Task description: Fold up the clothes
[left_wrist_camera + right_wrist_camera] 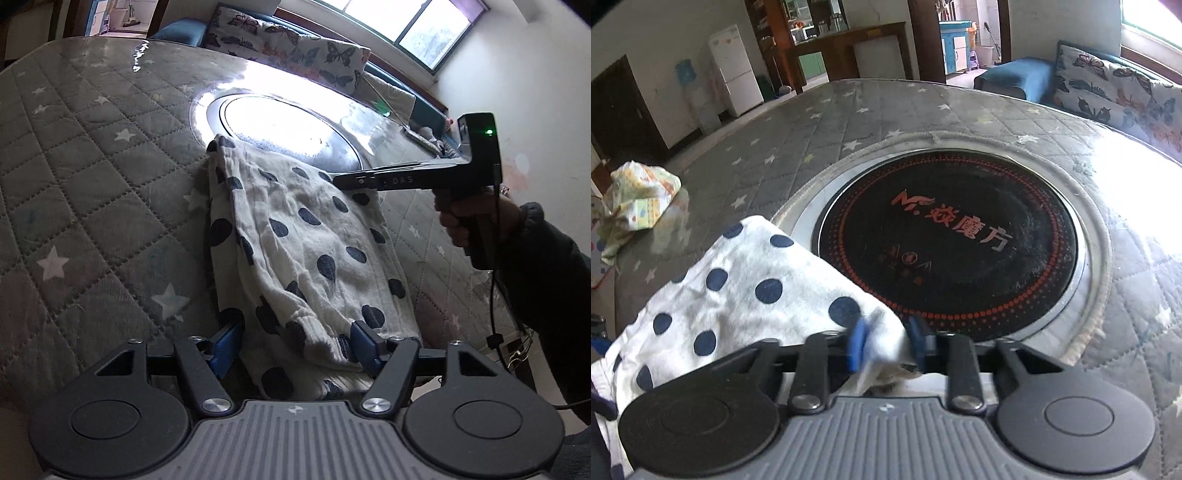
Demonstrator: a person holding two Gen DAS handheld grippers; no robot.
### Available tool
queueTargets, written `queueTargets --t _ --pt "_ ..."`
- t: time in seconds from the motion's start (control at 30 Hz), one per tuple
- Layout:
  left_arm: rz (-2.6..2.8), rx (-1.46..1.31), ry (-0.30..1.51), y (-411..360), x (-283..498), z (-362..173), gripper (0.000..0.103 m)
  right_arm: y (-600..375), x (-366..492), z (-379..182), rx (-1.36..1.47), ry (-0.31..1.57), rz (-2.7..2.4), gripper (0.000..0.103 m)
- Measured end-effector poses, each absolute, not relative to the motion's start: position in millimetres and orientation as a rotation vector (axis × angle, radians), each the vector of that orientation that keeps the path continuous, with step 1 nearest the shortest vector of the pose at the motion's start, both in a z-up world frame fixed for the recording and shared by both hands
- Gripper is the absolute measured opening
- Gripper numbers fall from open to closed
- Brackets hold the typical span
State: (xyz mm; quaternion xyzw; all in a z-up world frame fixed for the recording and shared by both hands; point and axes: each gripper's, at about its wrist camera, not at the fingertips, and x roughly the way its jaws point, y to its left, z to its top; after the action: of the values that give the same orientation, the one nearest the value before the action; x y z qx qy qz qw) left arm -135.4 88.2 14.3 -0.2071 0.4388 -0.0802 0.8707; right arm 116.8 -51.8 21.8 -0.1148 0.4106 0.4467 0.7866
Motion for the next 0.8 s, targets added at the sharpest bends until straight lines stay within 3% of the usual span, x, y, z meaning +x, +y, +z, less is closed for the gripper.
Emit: queueTargets --t 0.1,0.2,0.4,0.8 --pt "-0.176 -0.412 0.919 88.8 -129.9 15.8 0.045 -52.3 105.7 26.3 -0.296 0.853 0.949 0.011" --pt "-0.178 -0.367 0.914 88.5 -120.2 17.3 0.04 -55.8 93.5 32.4 -0.355 0.809 0.905 0.009" --pt "-0.209 -0.247 0.893 82.1 -83.1 19.2 0.037 -86.6 77.4 40.5 -0.376 0.786 0.745 0.008" --pt "-0.261 -0.079 0.853 63.7 -4.8 13.3 0.038 -176.9 25.3 40.5 -0.117 0.934 0.517 0.008"
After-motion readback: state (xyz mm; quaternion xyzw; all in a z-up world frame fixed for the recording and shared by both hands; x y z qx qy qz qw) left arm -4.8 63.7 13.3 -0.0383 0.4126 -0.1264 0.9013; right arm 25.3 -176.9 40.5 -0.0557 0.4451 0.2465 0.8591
